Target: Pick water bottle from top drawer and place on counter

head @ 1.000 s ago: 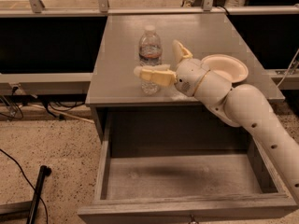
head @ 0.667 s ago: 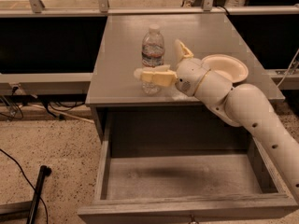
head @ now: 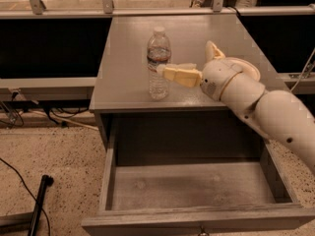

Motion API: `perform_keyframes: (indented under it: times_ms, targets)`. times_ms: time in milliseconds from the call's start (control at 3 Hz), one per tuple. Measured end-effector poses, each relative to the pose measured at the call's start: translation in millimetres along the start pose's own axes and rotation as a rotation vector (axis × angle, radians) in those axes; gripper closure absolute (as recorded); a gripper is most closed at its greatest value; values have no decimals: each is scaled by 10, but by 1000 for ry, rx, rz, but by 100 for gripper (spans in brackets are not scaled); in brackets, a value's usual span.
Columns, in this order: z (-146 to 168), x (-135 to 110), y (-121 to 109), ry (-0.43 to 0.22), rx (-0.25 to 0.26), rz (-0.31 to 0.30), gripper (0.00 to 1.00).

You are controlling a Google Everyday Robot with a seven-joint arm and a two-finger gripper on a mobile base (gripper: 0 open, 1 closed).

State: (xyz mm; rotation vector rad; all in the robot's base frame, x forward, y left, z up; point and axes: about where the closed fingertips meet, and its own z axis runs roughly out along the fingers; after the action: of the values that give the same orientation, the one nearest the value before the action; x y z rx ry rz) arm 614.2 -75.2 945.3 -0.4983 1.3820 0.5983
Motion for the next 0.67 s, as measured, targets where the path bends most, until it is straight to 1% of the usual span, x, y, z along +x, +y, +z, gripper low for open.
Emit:
perform_keyframes:
  times_ms: [333, 667]
  targets:
    - [33, -250, 77, 13, 25, -58, 0]
    - [57, -259, 88, 19, 11, -61, 0]
